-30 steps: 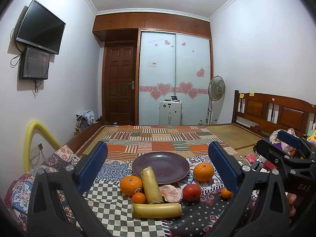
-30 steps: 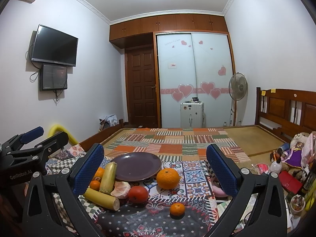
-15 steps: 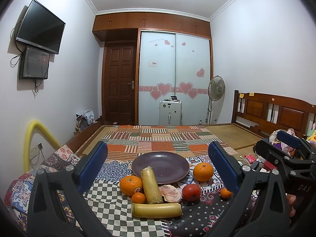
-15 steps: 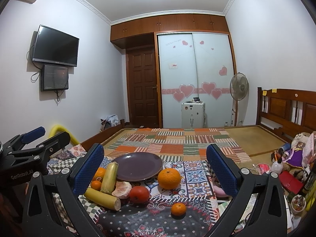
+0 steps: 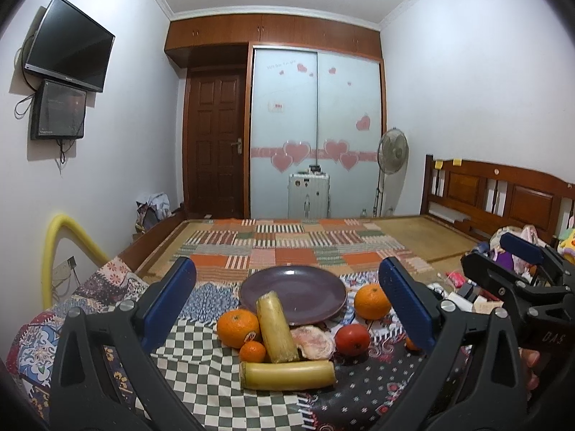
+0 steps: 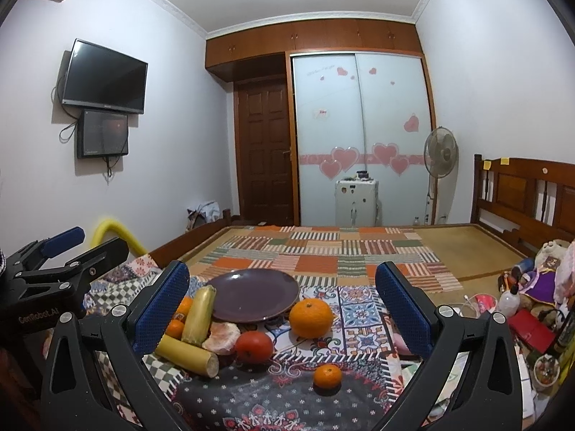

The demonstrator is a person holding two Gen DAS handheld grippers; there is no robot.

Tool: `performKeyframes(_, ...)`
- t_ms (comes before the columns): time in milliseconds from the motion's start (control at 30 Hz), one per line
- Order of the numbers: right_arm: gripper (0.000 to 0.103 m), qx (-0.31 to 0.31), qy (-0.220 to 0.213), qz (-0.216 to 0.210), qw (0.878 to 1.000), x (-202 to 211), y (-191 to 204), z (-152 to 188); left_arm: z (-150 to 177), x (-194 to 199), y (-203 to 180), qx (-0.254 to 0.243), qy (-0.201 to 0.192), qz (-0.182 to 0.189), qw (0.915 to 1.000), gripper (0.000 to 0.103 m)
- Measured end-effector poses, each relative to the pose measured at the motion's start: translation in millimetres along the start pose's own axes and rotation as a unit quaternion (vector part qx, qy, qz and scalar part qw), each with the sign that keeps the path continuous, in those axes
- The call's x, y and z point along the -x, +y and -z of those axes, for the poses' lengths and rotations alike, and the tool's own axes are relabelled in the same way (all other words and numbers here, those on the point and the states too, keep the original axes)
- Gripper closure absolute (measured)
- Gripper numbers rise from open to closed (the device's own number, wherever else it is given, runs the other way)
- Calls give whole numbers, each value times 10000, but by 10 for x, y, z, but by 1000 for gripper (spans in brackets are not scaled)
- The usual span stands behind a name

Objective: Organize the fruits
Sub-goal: 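Lower the left tool onto the lying yellow cylinder and grasp it while the right tool grasps the small mandarin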

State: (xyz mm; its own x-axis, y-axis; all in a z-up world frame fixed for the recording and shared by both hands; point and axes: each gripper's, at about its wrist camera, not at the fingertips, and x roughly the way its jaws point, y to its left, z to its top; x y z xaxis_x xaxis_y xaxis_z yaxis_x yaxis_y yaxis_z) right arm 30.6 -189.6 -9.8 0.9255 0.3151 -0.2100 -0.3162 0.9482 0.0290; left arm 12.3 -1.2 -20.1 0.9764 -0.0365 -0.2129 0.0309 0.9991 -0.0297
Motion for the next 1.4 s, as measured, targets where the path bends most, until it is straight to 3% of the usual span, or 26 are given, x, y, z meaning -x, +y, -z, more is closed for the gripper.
performKeyframes(133,2,111,255,35,9996,-85,-37,107,147,-190,56,-55,427,-34,9991,15)
performKeyframes(267,16,272,600,100,9978,-172,-66,250,320,-375,143,4,883,-32,9961,25)
performKeyframes(400,25,337,1022,67,9942,-259,-125,430,493,-535,231,21,1337,44,9910,27)
performKeyframes(500,25,325,1281,69,9912,-288,-185,556,625,-625,272,-5,1624,131,9866,27)
performKeyframes(600,25,324,1487,115,9883,-302,-230,644,727,-695,333,80,1866,99,9824,22)
performKeyframes(633,25,320,1539,122,9875,-301,-243,667,759,-717,353,125,1952,117,9806,16)
performKeyframes(767,25,200,1703,-39,9852,-320,-250,714,826,-770,360,108,1996,82,9798,6)
performKeyframes(1000,25,59,1734,-324,9843,-411,-96,733,928,-921,243,-132,2222,244,9746,5)
performKeyframes(1133,25,110,1810,-157,9833,-460,-133,766,990,-1002,118,-273,2393,342,9700,2)
performKeyframes(1233,21,126,1901,-37,9817,-468,-206,810,1036,-1074,35,-242,2511,311,9672,0)
performKeyframes(1400,18,81,1999,59,9798,-472,-324,829,1039,-1088,-65,-206,2431,37,9698,0)
